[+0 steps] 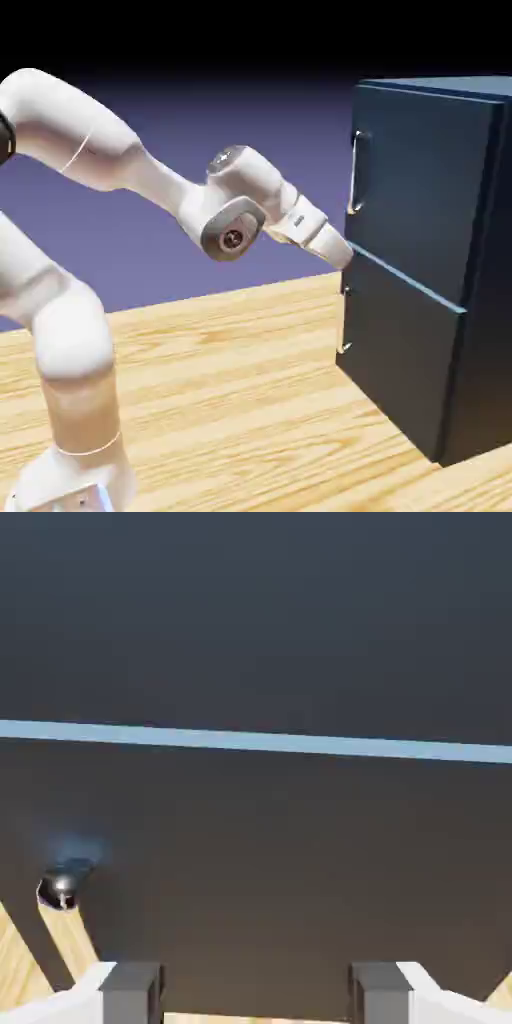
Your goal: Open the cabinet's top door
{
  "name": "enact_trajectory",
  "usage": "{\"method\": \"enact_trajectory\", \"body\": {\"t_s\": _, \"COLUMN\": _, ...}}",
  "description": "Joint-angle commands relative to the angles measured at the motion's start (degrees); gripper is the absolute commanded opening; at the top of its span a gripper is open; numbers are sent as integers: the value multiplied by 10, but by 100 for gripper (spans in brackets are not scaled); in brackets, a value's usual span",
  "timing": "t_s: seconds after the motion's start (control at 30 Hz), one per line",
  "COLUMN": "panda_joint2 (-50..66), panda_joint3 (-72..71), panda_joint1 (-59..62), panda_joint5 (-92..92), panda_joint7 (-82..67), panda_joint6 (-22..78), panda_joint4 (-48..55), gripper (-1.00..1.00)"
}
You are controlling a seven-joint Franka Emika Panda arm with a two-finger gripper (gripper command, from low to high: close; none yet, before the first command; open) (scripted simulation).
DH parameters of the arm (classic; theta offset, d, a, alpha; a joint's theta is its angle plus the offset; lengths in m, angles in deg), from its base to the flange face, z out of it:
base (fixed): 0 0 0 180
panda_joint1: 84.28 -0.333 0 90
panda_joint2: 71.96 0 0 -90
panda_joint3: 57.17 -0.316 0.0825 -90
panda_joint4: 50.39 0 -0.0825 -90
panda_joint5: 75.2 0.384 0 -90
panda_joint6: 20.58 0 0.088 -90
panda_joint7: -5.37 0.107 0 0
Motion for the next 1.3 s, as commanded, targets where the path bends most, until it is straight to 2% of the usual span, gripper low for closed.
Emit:
{"method": "enact_trajectory", "body": {"t_s": 0.0, "panda_joint2": -4, "panda_joint3": -10, "panda_joint1": 9, "panda_joint5": 25, "panda_joint7": -17, "panda_joint6": 1, "panda_joint4": 4, "gripper": 0}}
{"method": "enact_trajectory", "body": {"t_s": 1.27, "panda_joint2": -145, "panda_joint3": -378, "panda_joint1": 336, "panda_joint5": 972, "panda_joint7": -669, "panda_joint6": 43, "panda_joint4": 164, "gripper": 0}}
